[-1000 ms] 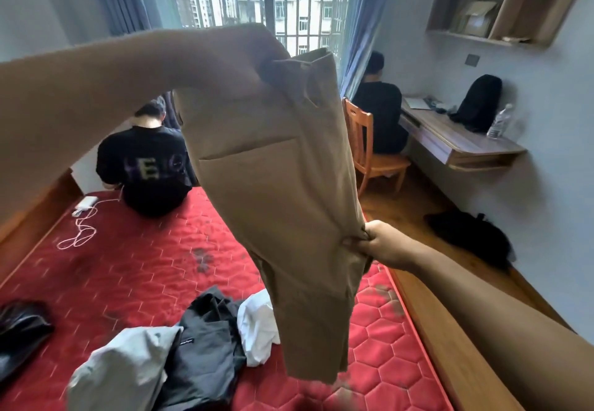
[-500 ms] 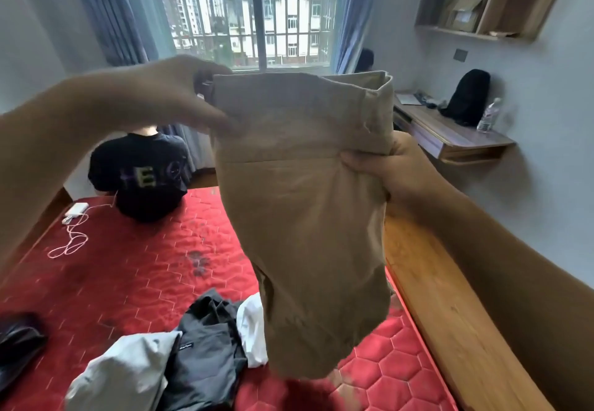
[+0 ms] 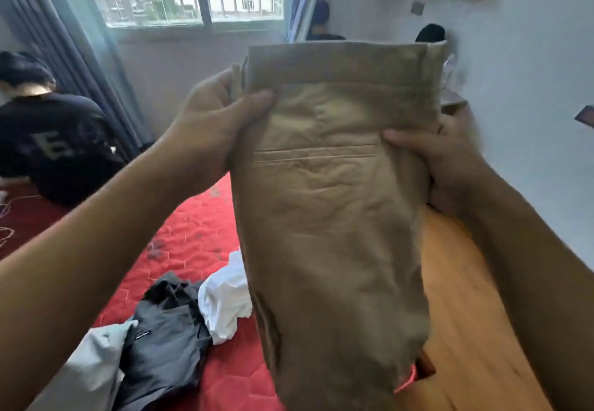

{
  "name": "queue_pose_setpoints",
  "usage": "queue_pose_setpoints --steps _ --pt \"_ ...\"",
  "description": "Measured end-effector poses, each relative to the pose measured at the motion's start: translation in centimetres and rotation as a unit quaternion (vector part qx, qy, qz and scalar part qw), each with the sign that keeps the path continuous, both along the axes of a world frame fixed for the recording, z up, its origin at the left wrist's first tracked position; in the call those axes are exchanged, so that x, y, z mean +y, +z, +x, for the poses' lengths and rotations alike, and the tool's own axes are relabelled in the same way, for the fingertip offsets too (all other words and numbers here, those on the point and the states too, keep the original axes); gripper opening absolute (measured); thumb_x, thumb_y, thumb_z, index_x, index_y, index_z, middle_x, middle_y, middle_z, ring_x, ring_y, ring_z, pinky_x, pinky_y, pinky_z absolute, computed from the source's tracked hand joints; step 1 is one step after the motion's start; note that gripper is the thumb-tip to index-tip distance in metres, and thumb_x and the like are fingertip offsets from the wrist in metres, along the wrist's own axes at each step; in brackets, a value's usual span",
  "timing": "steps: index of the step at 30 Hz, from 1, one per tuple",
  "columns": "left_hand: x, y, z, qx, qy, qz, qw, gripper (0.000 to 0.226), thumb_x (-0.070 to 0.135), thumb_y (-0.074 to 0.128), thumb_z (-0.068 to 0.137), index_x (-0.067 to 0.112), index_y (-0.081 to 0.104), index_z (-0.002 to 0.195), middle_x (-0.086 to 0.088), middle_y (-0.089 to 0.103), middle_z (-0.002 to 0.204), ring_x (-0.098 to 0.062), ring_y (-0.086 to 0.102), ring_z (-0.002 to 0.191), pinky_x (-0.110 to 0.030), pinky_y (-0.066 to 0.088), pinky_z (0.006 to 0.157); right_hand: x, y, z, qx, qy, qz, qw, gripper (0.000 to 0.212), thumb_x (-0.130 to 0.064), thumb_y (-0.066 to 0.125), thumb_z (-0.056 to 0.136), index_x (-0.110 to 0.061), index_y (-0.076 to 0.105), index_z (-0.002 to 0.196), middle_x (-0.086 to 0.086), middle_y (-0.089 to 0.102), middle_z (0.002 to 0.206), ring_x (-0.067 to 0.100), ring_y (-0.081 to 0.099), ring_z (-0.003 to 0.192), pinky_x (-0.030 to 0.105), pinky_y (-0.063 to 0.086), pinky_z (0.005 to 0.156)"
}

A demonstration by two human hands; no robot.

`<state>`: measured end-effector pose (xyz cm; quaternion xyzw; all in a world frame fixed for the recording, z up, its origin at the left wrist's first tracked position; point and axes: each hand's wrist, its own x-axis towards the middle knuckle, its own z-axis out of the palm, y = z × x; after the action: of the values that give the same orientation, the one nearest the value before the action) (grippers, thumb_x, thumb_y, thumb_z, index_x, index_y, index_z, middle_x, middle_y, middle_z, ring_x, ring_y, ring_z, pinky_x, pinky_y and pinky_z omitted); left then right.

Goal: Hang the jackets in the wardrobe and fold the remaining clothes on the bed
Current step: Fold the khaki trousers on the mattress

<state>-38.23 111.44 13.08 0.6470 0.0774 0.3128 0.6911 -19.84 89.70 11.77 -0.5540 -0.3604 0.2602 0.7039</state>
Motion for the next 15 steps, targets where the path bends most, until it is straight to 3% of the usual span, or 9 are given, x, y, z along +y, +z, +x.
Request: queue_pose_setpoints --steps 5,8,10,13,15 --pt "-1.2 -10.8 5.7 0.155 0.068 0.029 0.985 0.023 -0.005 0.052 0.099 -0.005 0.055 0.122 -0.018 0.062 0.11 -0.027 0.057 0.101 -0.048 0.047 0.098 1.0 -11.2 7.8 0.036 0.016 -0.137 0.99 0.031 -0.001 0.072 0.084 -0.005 0.072 0.114 0.013 0.076 0.112 0.029 0.072 0.106 0.04 0.059 0.091" --pt "-1.5 -17.8 8.2 0.253 0.074 0.097 0.96 0.022 -0.009 0.053 0.098 0.003 0.06 0.116 -0.006 0.066 0.102 -0.016 0.06 0.096 -0.035 0.051 0.089 1.5 -18.4 11.4 0.038 0.033 -0.207 0.977 0.034 0.008 0.072 0.08 -0.005 0.072 0.111 0.011 0.076 0.109 0.023 0.072 0.099 0.031 0.06 0.082" --pt "-2.2 -23.0 9.1 0.312 0.065 0.126 0.939 0.028 -0.009 0.054 0.096 0.011 0.063 0.114 -0.004 0.07 0.102 -0.014 0.063 0.094 -0.034 0.052 0.086 1.5 -23.4 13.0 0.024 0.039 -0.26 0.965 0.037 0.016 0.069 0.078 -0.002 0.072 0.11 0.015 0.075 0.11 0.019 0.069 0.094 0.033 0.059 0.081" --pt "-4.0 -30.8 9.0 0.391 0.061 0.164 0.904 0.037 -0.002 0.055 0.089 0.032 0.064 0.099 0.005 0.071 0.089 -0.005 0.065 0.083 -0.027 0.051 0.072 0.3 -30.6 13.7 -0.013 0.073 -0.326 0.942 0.045 0.016 0.065 0.072 -0.013 0.073 0.105 0.006 0.076 0.105 0.008 0.067 0.092 0.028 0.056 0.081" --pt "-5.1 -35.8 8.5 0.447 0.057 0.195 0.871 0.04 0.002 0.059 0.085 0.041 0.063 0.096 0.01 0.068 0.084 -0.004 0.06 0.083 -0.026 0.048 0.071 -0.9 -35.1 13.4 -0.055 0.104 -0.359 0.926 0.05 0.012 0.064 0.074 -0.025 0.072 0.106 -0.008 0.076 0.103 -0.003 0.068 0.092 0.026 0.054 0.085"
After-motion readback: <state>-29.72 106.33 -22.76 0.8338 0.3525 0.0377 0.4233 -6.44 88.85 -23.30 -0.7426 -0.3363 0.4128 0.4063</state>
